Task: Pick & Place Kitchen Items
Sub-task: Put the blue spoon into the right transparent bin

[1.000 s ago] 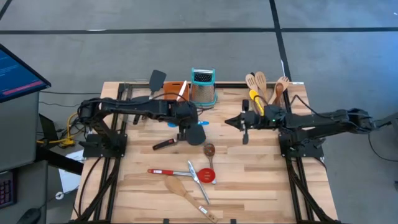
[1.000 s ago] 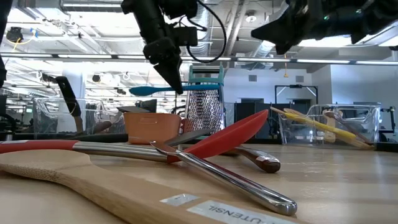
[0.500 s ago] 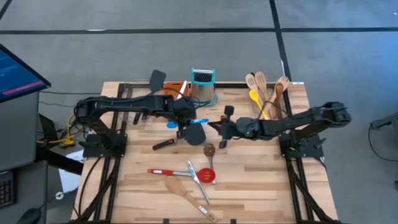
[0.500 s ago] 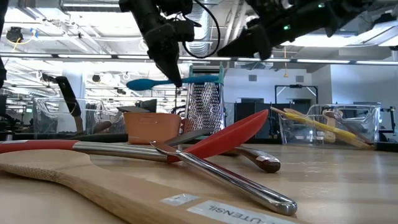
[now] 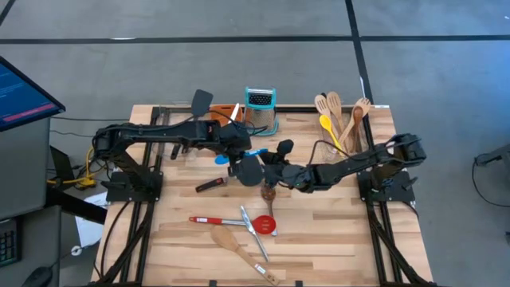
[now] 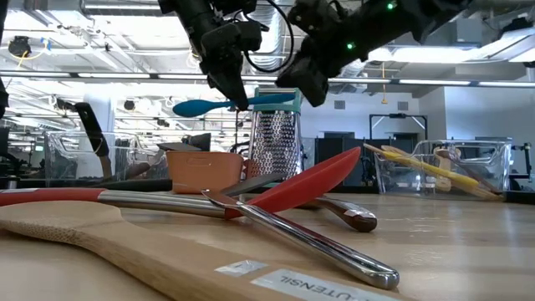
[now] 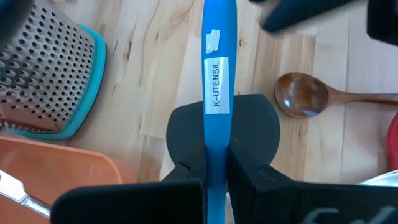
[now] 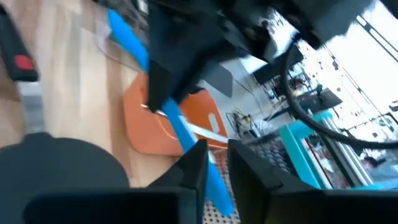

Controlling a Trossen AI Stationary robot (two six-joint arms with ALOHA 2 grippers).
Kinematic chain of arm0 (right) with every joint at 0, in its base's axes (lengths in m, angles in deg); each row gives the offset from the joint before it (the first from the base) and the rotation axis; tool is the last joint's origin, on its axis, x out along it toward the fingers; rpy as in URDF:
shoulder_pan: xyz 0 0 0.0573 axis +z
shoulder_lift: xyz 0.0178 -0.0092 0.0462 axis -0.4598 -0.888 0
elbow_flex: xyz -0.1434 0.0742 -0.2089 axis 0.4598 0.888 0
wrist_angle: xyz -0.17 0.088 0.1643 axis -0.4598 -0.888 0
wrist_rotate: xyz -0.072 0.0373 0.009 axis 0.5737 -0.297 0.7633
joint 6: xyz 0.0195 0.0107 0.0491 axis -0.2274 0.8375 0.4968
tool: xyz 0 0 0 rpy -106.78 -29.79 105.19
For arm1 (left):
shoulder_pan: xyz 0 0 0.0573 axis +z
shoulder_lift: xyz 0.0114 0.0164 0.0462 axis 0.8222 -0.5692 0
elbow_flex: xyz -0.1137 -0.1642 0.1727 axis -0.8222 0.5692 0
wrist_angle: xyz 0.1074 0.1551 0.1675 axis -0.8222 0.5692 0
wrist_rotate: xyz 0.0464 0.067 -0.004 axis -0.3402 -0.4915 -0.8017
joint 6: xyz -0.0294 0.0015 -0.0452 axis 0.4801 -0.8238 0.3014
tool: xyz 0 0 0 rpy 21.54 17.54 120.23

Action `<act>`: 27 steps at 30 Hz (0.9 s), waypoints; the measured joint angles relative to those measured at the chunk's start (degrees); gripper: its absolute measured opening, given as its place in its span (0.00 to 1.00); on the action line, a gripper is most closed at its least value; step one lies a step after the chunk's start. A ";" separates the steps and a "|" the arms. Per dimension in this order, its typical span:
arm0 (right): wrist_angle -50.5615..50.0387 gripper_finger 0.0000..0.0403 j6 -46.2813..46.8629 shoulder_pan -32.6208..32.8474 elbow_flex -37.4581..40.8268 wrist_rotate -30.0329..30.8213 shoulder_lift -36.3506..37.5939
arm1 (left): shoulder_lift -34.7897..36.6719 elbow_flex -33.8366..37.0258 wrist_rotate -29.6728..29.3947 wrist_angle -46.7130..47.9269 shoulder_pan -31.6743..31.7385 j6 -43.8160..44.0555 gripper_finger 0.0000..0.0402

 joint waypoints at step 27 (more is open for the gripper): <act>-5.40 0.46 -3.19 -0.41 -4.97 -2.94 -6.01 | -0.08 0.00 9.82 -0.12 -0.02 2.99 0.01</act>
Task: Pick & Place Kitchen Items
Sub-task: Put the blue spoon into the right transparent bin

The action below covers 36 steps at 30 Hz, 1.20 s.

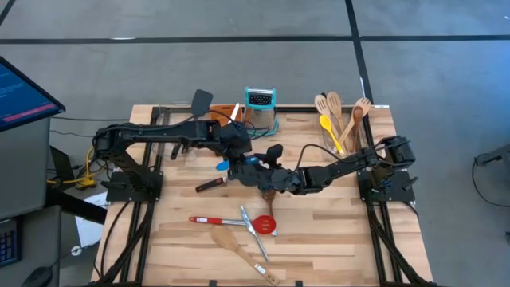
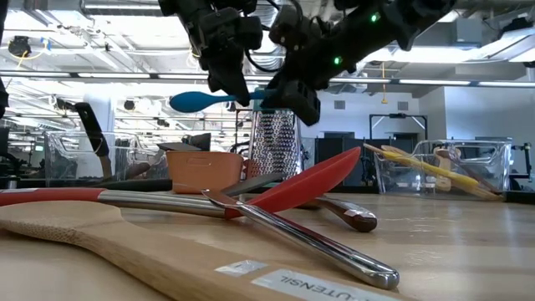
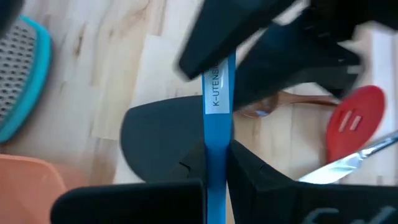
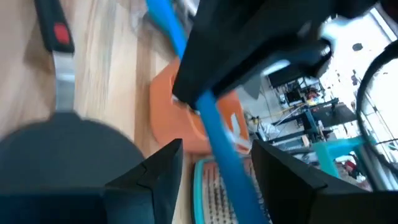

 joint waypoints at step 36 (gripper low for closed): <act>0.11 0.07 2.36 -0.22 0.07 0.57 -0.10 | 0.00 0.04 0.33 -4.81 -0.13 -3.40 0.14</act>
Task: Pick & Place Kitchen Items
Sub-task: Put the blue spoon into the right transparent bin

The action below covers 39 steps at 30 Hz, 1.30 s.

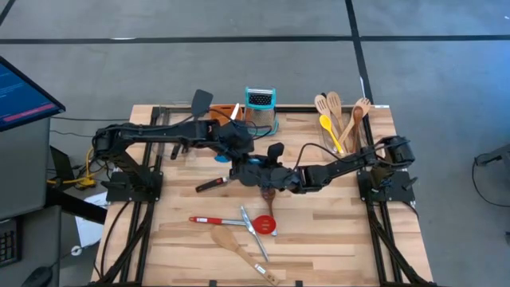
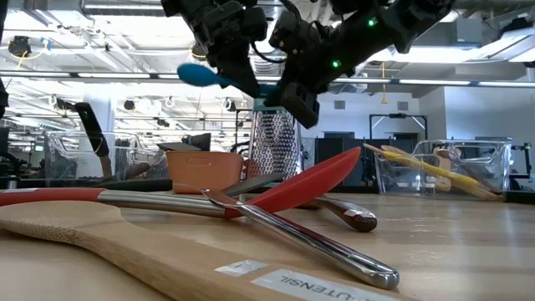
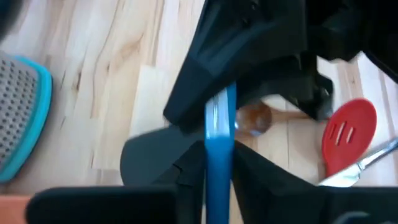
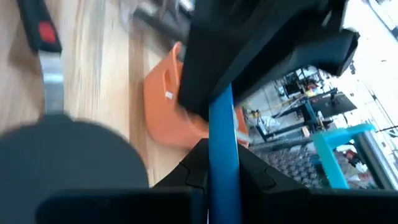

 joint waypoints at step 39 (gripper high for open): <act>-32.92 0.07 28.32 -6.25 1.19 1.24 11.52 | 13.78 -0.02 2.90 2.68 3.02 -2.87 0.42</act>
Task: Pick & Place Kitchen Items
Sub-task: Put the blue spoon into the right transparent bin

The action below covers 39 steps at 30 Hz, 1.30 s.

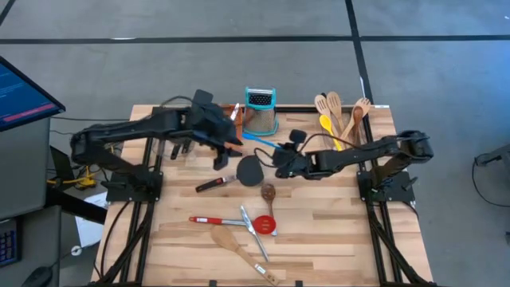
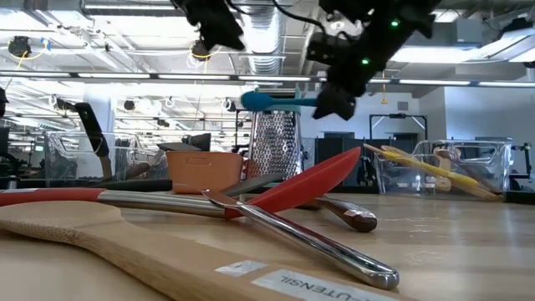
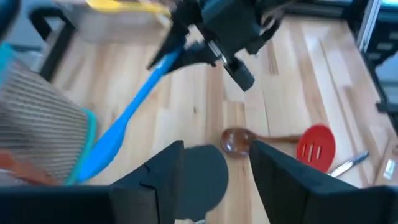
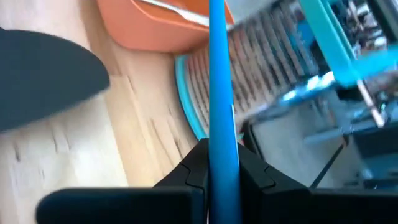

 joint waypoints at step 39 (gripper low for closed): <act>-35.36 0.07 60.93 -14.57 24.81 8.73 36.94 | 8.97 0.04 0.00 -0.40 0.47 0.22 0.32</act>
